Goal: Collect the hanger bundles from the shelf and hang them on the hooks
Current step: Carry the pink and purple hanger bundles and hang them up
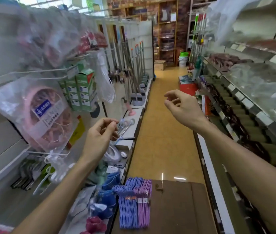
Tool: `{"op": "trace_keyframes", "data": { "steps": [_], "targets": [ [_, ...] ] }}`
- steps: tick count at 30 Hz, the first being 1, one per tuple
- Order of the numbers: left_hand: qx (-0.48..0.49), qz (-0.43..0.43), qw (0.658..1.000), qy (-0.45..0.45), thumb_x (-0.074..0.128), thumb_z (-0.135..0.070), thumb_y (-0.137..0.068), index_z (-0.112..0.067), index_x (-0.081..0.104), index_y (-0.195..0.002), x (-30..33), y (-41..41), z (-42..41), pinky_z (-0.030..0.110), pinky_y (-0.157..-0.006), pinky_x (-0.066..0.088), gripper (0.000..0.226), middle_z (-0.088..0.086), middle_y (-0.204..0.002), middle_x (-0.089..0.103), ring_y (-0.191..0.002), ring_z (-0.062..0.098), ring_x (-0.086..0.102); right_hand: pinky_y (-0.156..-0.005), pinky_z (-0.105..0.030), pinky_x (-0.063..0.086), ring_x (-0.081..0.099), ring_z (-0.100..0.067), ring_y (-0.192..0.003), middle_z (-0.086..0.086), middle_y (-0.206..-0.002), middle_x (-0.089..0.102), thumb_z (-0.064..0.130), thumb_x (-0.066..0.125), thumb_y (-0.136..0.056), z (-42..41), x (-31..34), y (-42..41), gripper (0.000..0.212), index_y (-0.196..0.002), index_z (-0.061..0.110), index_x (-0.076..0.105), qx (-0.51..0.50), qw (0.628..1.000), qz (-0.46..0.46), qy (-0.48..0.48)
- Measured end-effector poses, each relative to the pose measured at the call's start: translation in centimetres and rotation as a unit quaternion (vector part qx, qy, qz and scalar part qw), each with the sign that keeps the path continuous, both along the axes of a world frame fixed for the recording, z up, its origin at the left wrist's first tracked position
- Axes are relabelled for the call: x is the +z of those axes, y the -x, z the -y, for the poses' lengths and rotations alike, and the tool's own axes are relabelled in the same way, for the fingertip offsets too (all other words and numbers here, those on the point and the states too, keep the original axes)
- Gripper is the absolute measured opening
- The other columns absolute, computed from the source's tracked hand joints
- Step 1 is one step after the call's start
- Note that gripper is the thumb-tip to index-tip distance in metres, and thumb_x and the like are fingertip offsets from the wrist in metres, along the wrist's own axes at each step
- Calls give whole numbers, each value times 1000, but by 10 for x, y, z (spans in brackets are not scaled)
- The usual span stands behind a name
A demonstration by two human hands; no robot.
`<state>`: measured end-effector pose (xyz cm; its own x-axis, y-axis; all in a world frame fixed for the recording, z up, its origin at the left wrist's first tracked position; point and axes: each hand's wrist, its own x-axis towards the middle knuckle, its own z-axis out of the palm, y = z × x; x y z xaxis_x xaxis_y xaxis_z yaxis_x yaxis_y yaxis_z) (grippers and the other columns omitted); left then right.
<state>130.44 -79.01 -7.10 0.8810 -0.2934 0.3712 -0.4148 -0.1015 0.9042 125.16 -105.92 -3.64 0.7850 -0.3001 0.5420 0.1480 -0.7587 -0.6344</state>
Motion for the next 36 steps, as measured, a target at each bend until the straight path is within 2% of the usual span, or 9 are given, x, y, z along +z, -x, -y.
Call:
{"op": "trace_keyframes", "data": {
  "steps": [3, 8, 12, 17, 20, 23, 28, 33, 36],
  "targets": [
    [-14, -32, 999, 3, 54, -15, -100, -16, 67, -97, -18, -43, 9, 23, -64, 55, 14, -5, -72, 66, -72, 16, 65, -71, -12, 46, 64, -11, -87, 3, -98, 67, 23, 62, -96, 12, -28, -30, 23, -118, 15, 67, -31, 999, -32, -24],
    [-30, -80, 996, 8, 53, -15, -100, -16, 67, -100, -66, -120, 26, 24, -66, 55, 14, -7, -72, 65, -71, 13, 64, -68, -8, 44, 61, 1, -84, 5, -97, 66, 24, 62, -96, 31, -95, -80, 25, -119, 15, 66, -81, 993, -66, -53],
    [-52, -122, 991, -26, 55, -18, -100, -20, 68, -102, -126, -162, 35, 33, -71, 54, 14, 0, -80, 67, -75, 21, 66, -67, -10, 44, 59, 1, -89, 7, -104, 63, 26, 61, -97, 50, -167, -114, 27, -123, 19, 63, -89, 988, -114, -60],
    [-39, -113, 989, -89, 55, -19, -99, -17, 67, -107, -210, -206, 51, 28, -68, 57, 14, 3, -84, 68, -74, 15, 67, -74, -17, 50, 58, -1, -93, 7, -109, 60, 28, 60, -97, 79, -272, -151, 30, -127, 21, 59, -105, 981, -146, -73],
    [-60, -102, 983, -140, 52, -22, -101, -18, 64, -112, -279, -222, 68, 27, -73, 58, 17, 5, -91, 68, -77, 13, 67, -75, -21, 52, 59, -2, -92, 8, -110, 60, 29, 60, -97, 92, -347, -165, 31, -128, 22, 58, -113, 979, -154, -77],
    [-72, -112, 979, -154, 53, -22, -101, -24, 65, -106, -362, -230, 85, 29, -74, 57, 14, -2, -87, 68, -77, 14, 67, -75, -21, 50, 60, -6, -96, 5, -113, 61, 30, 59, -98, 98, -427, -175, 32, -129, 21, 58, -108, 976, -177, -68],
    [-78, -114, 975, -174, 53, -20, -101, -17, 63, -113, -515, -238, 110, 30, -73, 57, 17, 5, -93, 67, -81, 16, 67, -81, -29, 54, 61, -11, -98, 2, -116, 61, 26, 59, -99, 95, -574, -186, 34, -131, 17, 57, -94, 969, -217, -69],
    [-85, -125, 968, -199, 55, -20, -100, -26, 64, -102, -657, -255, 113, 33, -72, 53, 11, 4, -85, 65, -74, 11, 64, -81, -32, 57, 60, -4, -87, 5, -110, 63, 29, 59, -98, 86, -717, -199, 33, -129, 18, 59, -100, 961, -247, -80],
    [-88, -111, 961, -236, 54, -24, -100, -25, 63, -106, -720, -271, 111, 35, -76, 54, 11, 1, -88, 65, -75, 7, 64, -77, -27, 53, 59, -2, -85, 4, -107, 64, 28, 59, -98, 80, -788, -208, 32, -127, 17, 59, -95, 958, -254, -98]
  ]
}}
